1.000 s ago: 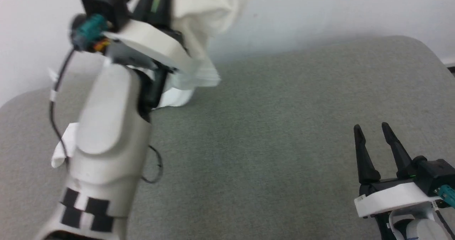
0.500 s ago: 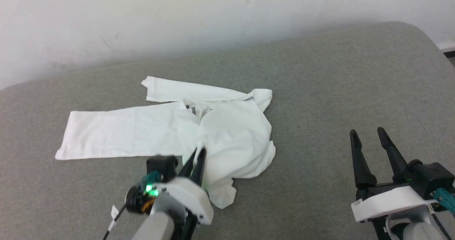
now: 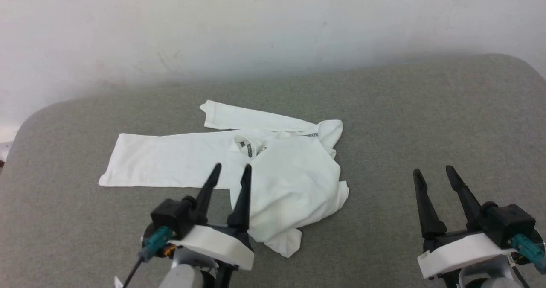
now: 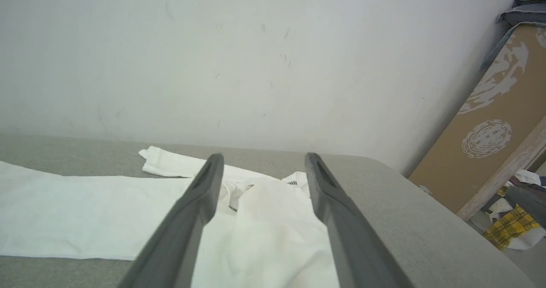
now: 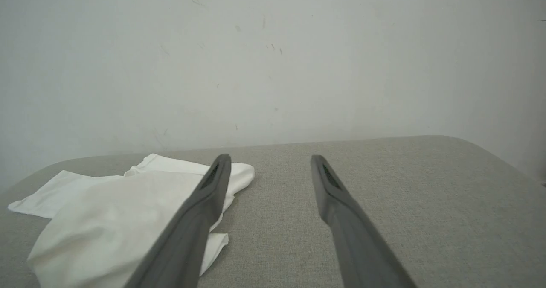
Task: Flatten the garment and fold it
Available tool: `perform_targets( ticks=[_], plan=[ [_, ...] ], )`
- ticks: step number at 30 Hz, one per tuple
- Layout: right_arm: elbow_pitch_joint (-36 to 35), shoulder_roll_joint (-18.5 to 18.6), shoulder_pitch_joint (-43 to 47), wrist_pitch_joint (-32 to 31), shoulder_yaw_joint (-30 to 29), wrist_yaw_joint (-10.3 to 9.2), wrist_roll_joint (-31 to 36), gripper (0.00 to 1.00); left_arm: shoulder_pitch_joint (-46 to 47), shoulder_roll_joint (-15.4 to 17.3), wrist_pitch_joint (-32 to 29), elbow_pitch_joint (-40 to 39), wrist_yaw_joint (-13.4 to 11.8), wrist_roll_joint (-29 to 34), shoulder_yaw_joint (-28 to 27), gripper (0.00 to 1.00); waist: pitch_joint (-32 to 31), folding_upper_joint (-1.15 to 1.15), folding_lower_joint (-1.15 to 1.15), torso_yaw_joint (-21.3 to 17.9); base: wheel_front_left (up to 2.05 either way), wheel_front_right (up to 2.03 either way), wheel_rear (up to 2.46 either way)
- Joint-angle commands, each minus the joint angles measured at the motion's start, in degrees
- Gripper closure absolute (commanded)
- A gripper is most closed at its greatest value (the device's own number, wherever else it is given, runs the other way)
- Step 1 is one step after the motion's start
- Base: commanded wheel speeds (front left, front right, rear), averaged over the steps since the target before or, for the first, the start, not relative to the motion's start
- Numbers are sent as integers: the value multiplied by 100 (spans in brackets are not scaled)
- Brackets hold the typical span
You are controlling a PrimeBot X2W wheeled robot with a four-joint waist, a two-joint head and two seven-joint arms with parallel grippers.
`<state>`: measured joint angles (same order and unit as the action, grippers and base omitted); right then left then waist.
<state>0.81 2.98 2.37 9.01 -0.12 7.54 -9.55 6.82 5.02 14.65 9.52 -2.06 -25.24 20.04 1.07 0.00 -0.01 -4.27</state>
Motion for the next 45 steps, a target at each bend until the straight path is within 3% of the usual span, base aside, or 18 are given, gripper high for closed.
perform_targets(
  ticks=[1,13,25,32,37,45],
  plan=[
    [-54,-11,42,-28,-14,-5,38,0,-108,33,24,-113,-5,88,-103,0,-54,0,1,71,0,0,0],
    [-245,-11,148,-196,-29,-5,81,0,-761,543,34,-454,-311,431,-1176,0,-55,0,1,160,0,0,0],
    [-115,-11,-218,-603,-98,-5,316,0,-870,817,-13,-492,-412,639,-1169,0,129,0,1,434,0,0,0],
    [399,11,-1078,-1829,1245,-5,362,0,-723,683,-4,-437,-357,583,-1050,0,216,0,1,633,0,0,0],
    [791,207,-1785,-2722,2401,-5,-17,0,-596,583,6,-312,-279,553,-946,0,280,0,1,756,0,0,0],
    [1695,170,-3100,-3962,3564,-5,-544,0,-355,438,22,-128,-136,532,-828,0,448,0,1,1009,0,0,0]
  ],
)
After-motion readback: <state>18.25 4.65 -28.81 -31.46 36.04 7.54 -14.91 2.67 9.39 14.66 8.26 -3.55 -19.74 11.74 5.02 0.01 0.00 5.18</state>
